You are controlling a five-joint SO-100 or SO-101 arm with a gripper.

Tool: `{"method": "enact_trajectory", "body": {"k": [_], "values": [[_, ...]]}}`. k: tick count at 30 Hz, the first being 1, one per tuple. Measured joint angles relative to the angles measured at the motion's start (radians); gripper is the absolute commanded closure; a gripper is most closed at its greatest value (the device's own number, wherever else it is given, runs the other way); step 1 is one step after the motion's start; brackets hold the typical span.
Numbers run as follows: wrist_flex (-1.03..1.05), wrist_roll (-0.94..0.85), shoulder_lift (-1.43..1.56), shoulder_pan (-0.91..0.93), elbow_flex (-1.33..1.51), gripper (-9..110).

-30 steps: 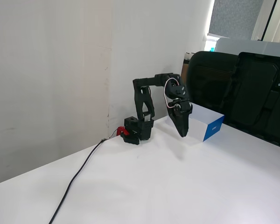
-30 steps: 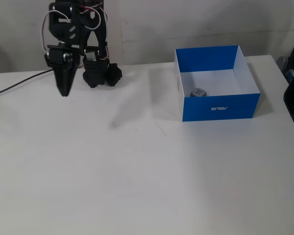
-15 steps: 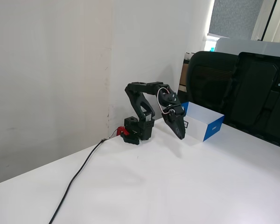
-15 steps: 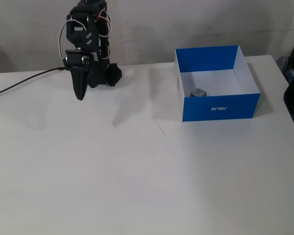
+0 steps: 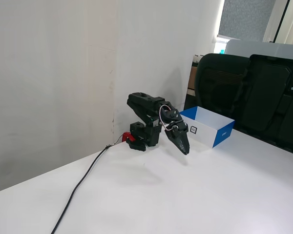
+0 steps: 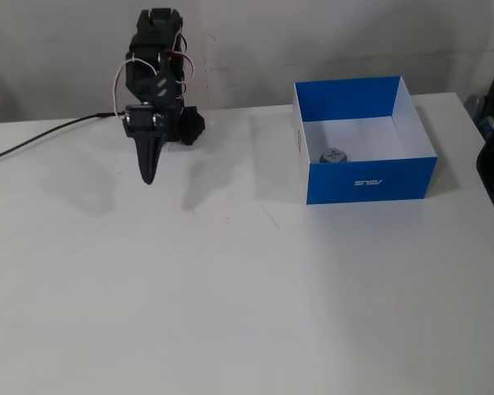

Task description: Grasp the gray block and put it in the box.

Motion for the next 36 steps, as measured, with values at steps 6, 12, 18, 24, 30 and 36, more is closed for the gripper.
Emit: {"method": "enact_trajectory", "body": {"k": [6,12,18,24,30,36], "values": [[0.0,-0.009,0.163,-0.002,0.135,101],[0.061,-0.011,0.35,-0.003,0.244,101],[0.109,-0.011,0.437,-0.005,0.261,101],[0.109,-0.014,0.446,-0.038,0.311,101],[0.132,-0.003,0.446,-0.043,0.316,101],[0.156,0.029,0.446,-0.043,0.316,101]]}}
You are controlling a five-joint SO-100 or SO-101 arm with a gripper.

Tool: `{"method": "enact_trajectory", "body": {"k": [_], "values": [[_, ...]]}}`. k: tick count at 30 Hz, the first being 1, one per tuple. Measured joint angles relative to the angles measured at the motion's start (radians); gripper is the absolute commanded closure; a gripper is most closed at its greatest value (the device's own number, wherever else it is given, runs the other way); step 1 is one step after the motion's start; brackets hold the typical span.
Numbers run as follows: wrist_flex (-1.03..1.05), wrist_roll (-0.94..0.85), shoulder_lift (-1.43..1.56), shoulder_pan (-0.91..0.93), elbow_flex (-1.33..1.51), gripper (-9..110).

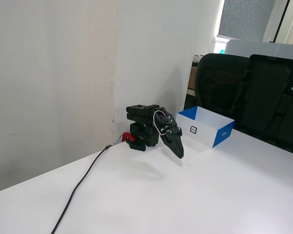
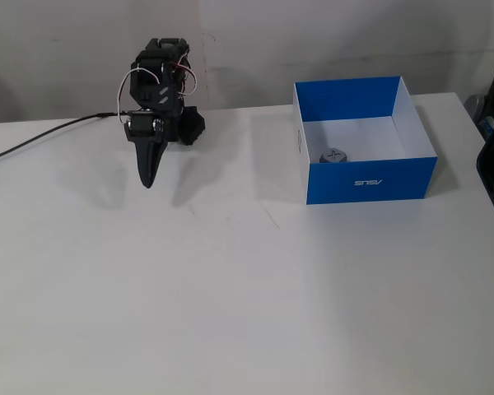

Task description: Grasp the gray block and put it in the box.

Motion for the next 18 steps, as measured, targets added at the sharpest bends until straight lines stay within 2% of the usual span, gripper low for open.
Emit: {"method": "enact_trajectory", "body": {"k": [18], "values": [[0.02,0.003,0.0,-0.014,0.0,100]]}}
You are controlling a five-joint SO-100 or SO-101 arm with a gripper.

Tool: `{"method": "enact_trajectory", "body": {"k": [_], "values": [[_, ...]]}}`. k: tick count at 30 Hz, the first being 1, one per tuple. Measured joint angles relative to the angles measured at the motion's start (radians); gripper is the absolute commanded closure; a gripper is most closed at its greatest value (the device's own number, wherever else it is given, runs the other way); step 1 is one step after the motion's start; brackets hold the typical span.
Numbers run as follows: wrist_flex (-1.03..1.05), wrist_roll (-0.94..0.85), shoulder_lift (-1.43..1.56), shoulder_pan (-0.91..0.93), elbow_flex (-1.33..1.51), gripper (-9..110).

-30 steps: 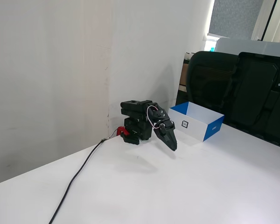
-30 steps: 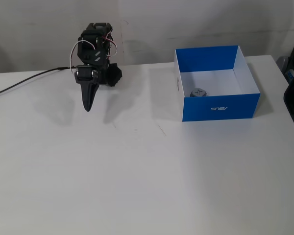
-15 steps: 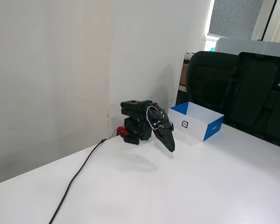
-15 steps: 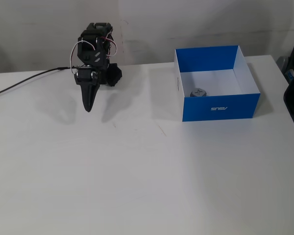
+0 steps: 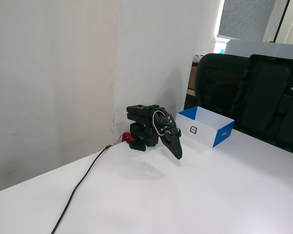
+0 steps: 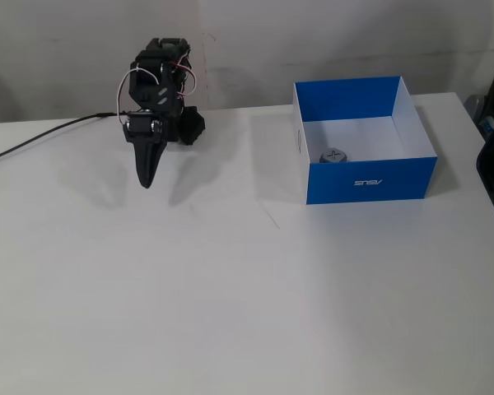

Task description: Grasp the gray block and put it in the box.

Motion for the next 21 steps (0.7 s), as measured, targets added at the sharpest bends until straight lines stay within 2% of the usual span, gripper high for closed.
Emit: {"method": "enact_trajectory", "body": {"k": [21], "values": [[0.0,0.0,0.0,-0.011,0.0,101]]}}
